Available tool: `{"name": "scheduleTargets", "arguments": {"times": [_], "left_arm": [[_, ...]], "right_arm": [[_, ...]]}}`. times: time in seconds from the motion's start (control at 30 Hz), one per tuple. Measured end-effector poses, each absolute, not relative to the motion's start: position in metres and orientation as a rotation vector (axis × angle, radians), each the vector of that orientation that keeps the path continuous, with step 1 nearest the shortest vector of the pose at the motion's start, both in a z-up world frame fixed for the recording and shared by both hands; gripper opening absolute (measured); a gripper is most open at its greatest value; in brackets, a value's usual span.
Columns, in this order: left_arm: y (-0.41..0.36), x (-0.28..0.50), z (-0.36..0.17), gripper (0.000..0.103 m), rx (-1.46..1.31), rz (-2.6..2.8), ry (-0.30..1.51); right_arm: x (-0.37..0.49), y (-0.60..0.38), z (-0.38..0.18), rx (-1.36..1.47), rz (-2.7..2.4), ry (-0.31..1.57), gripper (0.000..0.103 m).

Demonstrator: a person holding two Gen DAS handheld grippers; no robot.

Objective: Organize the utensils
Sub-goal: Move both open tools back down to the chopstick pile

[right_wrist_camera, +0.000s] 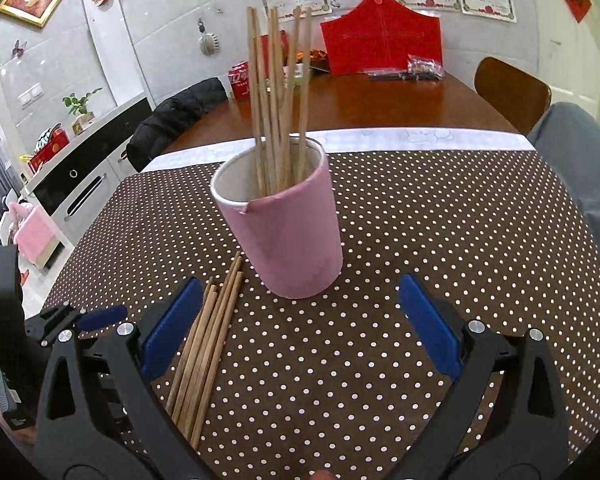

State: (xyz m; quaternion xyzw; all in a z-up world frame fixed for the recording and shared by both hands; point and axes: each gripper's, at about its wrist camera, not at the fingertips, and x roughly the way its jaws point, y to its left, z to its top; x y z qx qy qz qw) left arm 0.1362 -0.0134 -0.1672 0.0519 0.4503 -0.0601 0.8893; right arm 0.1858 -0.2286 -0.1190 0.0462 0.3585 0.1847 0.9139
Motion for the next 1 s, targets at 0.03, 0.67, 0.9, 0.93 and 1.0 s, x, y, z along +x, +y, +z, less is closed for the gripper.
{"name": "scheduleTargets", "arguments": {"times": [0.03, 0.67, 0.9, 0.93, 1.0], "left_arm": [[-0.014, 0.135, -0.169, 0.075, 0.112, -0.126, 0.945], [-0.019, 0.101, -0.183, 0.075, 0.076, -0.142, 0.926], [-0.037, 0.085, -0.185, 0.078, 0.154, -0.119, 0.879], [-0.036, 0.084, -0.185, 0.078, 0.147, -0.119, 0.882], [-0.031, 0.088, -0.187, 0.078, 0.158, -0.099, 0.905]], "right_arm": [[0.186, -0.230, -0.120, 0.098, 0.379, 0.742, 0.097], [0.189, -0.206, -0.141, -0.039, 0.418, 0.839, 0.097], [0.188, -0.199, -0.147, -0.081, 0.425, 0.866, 0.097], [0.188, -0.197, -0.149, -0.101, 0.428, 0.875, 0.097], [0.186, -0.192, -0.153, -0.138, 0.435, 0.892, 0.097]]}}
